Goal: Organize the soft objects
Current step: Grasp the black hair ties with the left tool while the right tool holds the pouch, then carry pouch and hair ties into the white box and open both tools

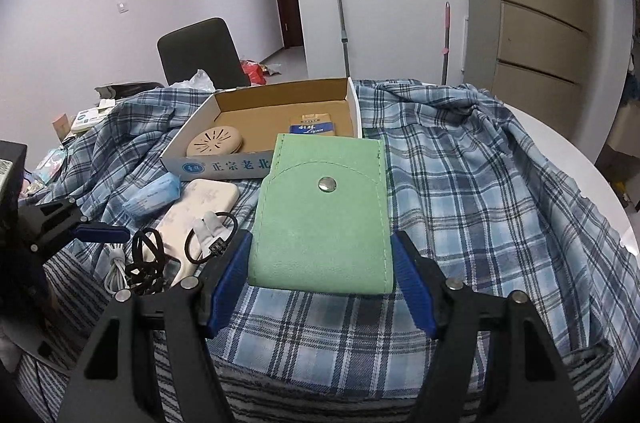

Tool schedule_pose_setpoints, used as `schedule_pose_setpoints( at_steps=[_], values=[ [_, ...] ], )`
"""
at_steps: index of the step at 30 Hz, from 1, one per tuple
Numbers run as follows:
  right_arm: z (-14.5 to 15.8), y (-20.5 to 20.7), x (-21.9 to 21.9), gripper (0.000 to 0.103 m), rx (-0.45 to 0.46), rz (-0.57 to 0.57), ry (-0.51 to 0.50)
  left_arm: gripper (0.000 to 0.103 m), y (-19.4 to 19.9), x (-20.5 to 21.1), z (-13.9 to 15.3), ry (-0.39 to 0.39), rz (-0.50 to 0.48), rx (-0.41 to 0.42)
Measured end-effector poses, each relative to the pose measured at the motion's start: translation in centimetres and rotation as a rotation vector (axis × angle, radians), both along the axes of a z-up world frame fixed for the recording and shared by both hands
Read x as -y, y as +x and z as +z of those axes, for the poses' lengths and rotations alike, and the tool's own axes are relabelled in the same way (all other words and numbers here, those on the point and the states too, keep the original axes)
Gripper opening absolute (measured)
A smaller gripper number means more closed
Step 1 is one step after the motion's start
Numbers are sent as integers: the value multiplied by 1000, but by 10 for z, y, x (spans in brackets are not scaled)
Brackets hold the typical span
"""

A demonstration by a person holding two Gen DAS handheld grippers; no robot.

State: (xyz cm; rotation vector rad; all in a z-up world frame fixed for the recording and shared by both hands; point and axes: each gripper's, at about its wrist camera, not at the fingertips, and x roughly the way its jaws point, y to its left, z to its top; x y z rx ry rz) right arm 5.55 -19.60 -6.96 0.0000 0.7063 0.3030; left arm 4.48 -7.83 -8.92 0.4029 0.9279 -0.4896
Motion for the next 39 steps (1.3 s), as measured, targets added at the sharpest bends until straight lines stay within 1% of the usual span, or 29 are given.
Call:
schedule_pose_setpoints(
  at_steps=[2,7,9,10,12,14,18,24,25,26,27,29,30,32,34,35,37,39],
  values=[
    [0,0,1,69,-1,3,8,91,4,-2,-1,-7,19,-10],
    [0,-2,1,69,4,13,13,91,13,-13,0,-75,42,-60],
    [0,-3,1,69,4,19,17,91,18,-17,0,-98,43,-84],
    [0,-3,1,69,4,22,20,91,21,-18,0,-118,42,-81],
    [0,-3,1,69,0,28,31,91,27,-21,-1,-154,25,-124],
    [0,-3,3,69,-5,35,44,91,31,-24,0,-175,18,-134],
    [0,-5,5,69,-5,42,65,91,35,-26,3,-188,14,-123],
    [1,-6,4,69,-7,54,69,91,39,-27,-2,-221,3,-160],
    [1,-6,3,69,-7,54,68,86,39,-27,-2,-228,2,-161],
    [1,-6,4,69,-7,54,68,76,39,-28,-2,-236,0,-161],
    [1,-6,4,69,-7,53,68,72,38,-29,-2,-245,-3,-159],
    [0,-5,4,69,-11,52,69,48,35,-31,0,-262,-19,-156],
    [0,-5,4,69,-15,51,68,43,32,-32,2,-274,-35,-151],
    [-2,-4,4,69,-23,50,67,25,29,-33,6,-294,-56,-135],
    [-2,-3,3,69,-25,49,64,16,26,-32,7,-294,-68,-128],
    [-2,-3,3,69,-25,49,63,14,24,-31,7,-284,-67,-119],
    [-3,-3,2,69,-26,49,62,13,21,-29,9,-274,-67,-94],
    [-3,-2,4,69,-27,46,62,12,16,-30,14,-276,-70,-47]
  ],
)
